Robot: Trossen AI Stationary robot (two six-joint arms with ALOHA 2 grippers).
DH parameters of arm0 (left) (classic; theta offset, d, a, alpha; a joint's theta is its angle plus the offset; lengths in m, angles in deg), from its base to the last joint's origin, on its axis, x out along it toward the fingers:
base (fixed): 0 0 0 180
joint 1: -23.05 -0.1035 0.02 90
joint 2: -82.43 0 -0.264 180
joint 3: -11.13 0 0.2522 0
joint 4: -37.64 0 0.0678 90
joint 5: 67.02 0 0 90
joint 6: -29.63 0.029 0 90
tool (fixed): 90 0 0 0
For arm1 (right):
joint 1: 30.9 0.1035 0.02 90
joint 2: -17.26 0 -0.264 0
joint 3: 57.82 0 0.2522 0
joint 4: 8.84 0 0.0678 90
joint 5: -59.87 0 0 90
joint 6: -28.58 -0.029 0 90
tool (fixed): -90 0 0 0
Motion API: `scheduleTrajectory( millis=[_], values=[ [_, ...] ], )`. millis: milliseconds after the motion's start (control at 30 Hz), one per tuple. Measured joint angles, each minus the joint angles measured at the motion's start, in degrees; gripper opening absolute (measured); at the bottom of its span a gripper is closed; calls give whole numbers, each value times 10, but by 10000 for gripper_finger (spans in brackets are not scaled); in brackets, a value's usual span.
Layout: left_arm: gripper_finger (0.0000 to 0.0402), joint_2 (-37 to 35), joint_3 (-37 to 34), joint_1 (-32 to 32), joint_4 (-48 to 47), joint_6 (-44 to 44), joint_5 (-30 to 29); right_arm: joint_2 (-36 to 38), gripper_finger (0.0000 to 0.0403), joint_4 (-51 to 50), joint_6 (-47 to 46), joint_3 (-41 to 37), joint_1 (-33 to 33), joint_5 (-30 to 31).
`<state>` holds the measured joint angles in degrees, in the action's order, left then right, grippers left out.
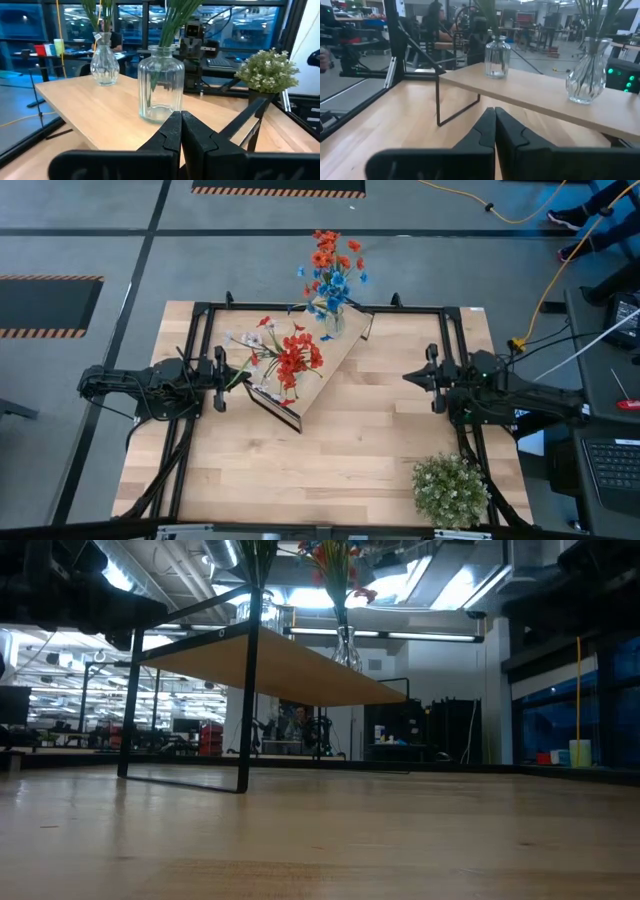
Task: Pick and place flowers into a vace then onto a shelf
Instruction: Return to Home Position
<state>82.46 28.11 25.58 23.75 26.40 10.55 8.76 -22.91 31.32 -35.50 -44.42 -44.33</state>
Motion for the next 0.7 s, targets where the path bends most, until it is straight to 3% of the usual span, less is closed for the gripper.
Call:
scheduleTrajectory(
  millis=[267,433,700],
  values=[
    [4,0,0,0,-1,15,-21,85,2,-7,19,-32,0,0],
    [4,0,0,0,-1,19,-21,82,2,55,15,-82,0,0],
    [4,1,0,0,-24,49,-20,83,2,58,22,-82,0,0]
  ],
)
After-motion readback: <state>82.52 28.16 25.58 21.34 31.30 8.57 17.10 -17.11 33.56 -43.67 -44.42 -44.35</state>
